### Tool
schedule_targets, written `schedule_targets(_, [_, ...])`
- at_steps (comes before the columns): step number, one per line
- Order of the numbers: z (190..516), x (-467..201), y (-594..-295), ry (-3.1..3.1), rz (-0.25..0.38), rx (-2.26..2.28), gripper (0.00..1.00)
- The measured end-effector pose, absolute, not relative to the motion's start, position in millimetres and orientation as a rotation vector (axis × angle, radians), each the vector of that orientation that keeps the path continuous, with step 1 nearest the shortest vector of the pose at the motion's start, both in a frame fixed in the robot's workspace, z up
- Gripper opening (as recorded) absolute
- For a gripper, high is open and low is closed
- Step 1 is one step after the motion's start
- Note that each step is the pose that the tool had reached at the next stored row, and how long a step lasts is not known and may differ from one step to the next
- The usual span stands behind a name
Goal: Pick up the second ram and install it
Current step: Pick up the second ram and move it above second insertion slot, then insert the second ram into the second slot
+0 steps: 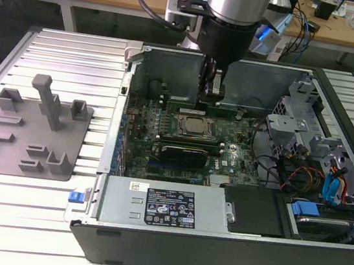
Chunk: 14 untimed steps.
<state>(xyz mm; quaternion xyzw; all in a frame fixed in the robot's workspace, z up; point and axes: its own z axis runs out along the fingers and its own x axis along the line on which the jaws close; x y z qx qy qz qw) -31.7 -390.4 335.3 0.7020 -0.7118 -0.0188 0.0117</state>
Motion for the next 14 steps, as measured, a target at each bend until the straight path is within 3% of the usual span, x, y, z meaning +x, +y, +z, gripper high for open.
schedule_targets(14, [325.0, -32.4, -384.6, -2.221, -0.056, 2.19, 0.09])
